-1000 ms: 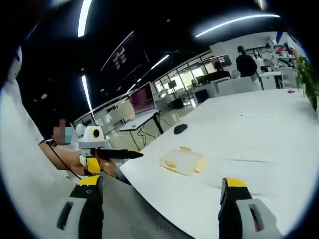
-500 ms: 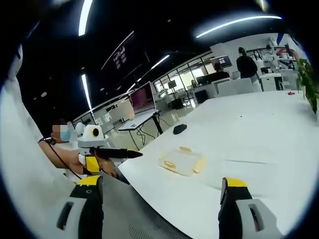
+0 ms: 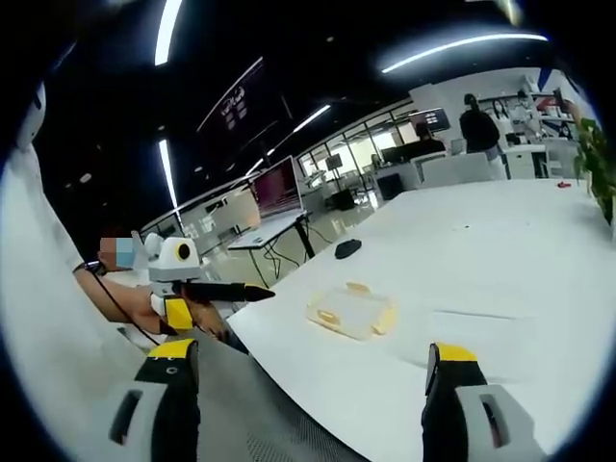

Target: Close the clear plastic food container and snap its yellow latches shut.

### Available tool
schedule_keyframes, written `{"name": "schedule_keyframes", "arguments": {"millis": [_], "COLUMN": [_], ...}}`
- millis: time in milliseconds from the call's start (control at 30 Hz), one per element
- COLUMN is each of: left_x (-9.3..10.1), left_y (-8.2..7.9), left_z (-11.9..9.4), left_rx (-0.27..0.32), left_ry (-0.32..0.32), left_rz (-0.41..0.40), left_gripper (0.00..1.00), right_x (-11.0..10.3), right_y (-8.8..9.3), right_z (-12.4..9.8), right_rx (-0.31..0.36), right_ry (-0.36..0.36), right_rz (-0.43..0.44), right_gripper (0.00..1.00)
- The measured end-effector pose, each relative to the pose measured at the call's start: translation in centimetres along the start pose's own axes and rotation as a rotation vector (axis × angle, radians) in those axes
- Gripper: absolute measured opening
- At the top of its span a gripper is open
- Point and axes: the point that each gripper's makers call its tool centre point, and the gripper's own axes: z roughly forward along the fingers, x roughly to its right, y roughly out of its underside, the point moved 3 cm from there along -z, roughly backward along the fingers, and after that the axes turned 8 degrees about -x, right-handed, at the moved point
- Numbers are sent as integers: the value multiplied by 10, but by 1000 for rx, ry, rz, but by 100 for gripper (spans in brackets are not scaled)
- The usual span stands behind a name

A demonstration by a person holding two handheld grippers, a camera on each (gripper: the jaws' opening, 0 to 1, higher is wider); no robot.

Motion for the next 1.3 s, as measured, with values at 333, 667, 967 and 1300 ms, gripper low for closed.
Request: {"name": "schedule_keyframes", "arguments": {"millis": [333, 667, 967, 1300], "left_x": [2, 0, -9, -21], "left_y": [-6, -18, -31, -39], "left_z": [-2, -14, -21, -24], "left_rx": [19, 28, 36, 39], "left_ry": [-10, -7, -8, -8], "left_rz": [21, 47, 84, 97], "left_gripper": [97, 98, 99, 98], "right_x": [-6, -12, -9, -7], "right_y": [0, -22, -41, -44], "right_z": [2, 1, 8, 19], "right_rx": [-22, 7, 18, 4], "right_ry": [10, 17, 16, 26], "right_rz": [-36, -76, -108, -143], "right_gripper": [99, 99, 99, 99]}}
